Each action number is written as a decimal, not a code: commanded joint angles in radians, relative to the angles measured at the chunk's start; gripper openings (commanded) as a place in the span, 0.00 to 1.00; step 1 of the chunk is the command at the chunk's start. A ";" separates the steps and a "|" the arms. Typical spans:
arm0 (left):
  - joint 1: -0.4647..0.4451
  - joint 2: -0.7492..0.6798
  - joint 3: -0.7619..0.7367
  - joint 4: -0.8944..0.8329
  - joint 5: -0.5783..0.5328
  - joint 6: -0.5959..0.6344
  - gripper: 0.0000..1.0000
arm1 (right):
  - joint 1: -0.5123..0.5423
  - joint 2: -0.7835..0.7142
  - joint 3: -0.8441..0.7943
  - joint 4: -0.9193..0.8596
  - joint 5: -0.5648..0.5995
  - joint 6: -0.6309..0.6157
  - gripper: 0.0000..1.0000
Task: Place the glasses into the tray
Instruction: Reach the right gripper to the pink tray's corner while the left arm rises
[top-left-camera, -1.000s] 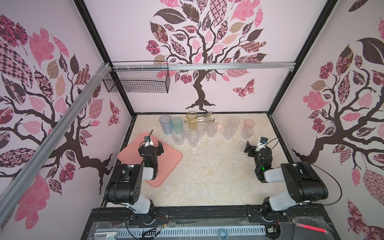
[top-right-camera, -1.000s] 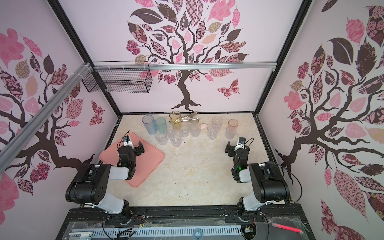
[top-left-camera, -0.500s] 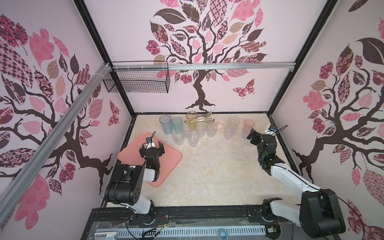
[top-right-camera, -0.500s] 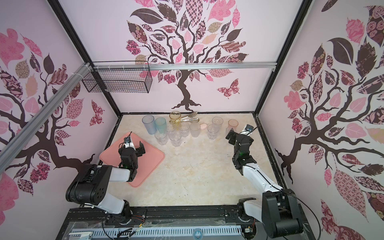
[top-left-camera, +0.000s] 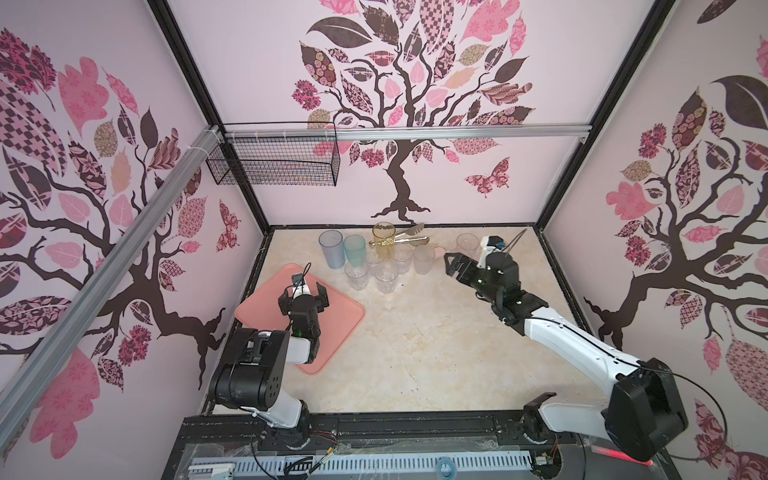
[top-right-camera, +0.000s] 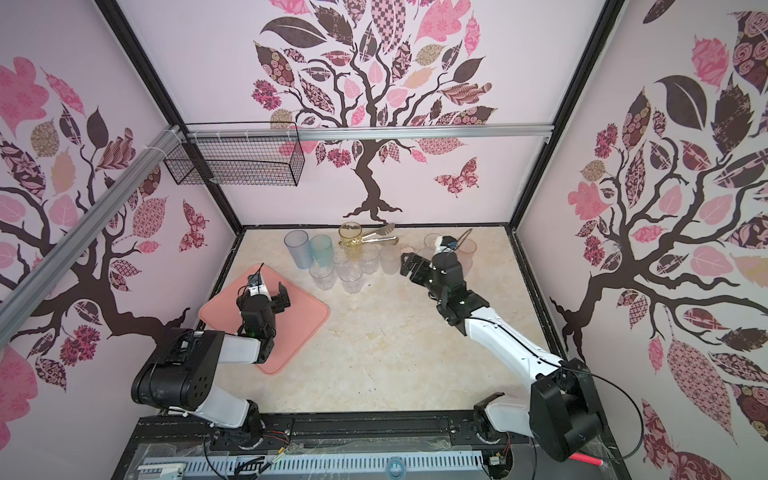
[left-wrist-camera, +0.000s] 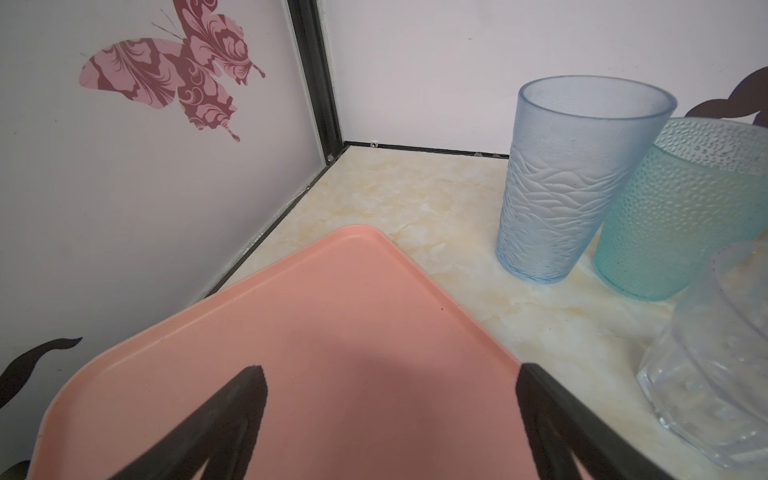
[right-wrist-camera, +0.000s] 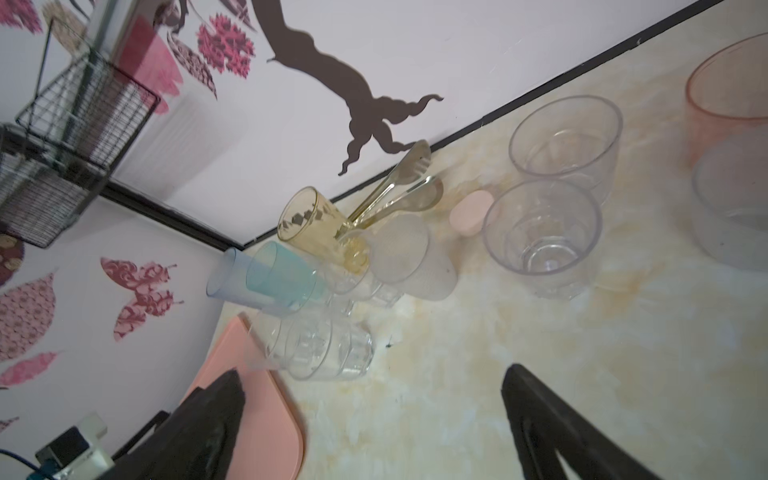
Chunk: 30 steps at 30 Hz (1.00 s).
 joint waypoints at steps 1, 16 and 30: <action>-0.001 -0.015 -0.021 0.030 -0.004 0.010 0.98 | 0.072 0.040 0.109 -0.263 0.304 -0.072 0.99; -0.055 -0.425 0.436 -0.815 -0.141 -0.012 0.98 | 0.211 0.311 0.148 -0.256 -0.141 0.118 0.77; -0.006 -0.504 0.720 -1.492 0.210 -0.301 0.82 | 0.493 0.770 0.563 -0.446 0.032 0.190 0.68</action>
